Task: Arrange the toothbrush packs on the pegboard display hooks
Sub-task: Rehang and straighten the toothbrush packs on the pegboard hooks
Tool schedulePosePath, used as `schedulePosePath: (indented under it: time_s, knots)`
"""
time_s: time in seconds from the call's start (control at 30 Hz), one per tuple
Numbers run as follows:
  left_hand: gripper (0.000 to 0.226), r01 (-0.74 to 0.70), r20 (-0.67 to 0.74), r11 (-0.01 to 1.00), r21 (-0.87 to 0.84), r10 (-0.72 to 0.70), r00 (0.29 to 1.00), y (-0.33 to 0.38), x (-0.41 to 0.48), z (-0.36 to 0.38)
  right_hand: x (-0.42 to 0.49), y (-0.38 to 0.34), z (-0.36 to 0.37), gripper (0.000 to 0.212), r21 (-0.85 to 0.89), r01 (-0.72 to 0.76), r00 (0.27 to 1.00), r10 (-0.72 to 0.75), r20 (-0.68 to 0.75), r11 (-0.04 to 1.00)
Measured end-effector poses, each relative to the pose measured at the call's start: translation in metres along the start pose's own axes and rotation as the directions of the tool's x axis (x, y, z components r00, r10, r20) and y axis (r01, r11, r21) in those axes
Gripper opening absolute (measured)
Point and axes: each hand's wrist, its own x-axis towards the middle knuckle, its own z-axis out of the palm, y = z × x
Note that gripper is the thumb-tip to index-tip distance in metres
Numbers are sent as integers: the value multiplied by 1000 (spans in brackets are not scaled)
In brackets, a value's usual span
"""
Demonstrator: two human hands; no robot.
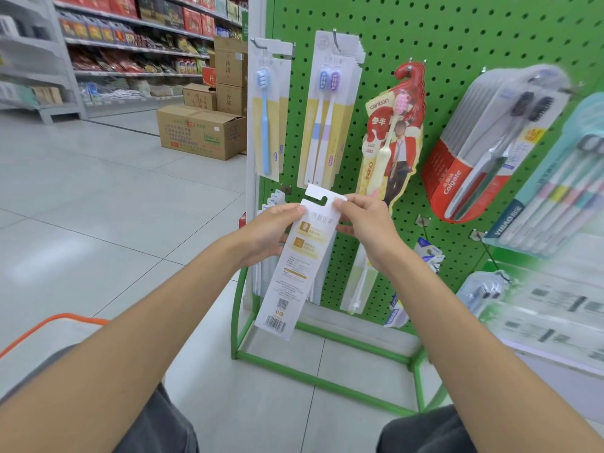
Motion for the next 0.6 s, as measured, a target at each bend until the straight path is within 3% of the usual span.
schedulePosePath:
  time_s: [0.1,0.23,0.37,0.53,0.6]
  knots:
    - [29,5,12,998,-58,-4,1000,1,-2,-1,0,3,4,17,37,0,999,2,-54,999]
    - [27,-7,-58,977,-213,-5,998,0,-1,-2,-2,8,10,40,-161,88,991,-102,-83,983]
    - [27,-25,-85,942,-334,-4,996,2,2,-5,-8,14,22,48,-275,154,988,-139,73,949]
    - [33,-36,-32,959,-282,28,999,1,1,-8,-11,26,28,55,-264,161,963,-93,254,951]
    - [32,-39,-20,970,-240,36,999,-2,2,-11,-10,30,29,72,-268,114,951,-27,307,957]
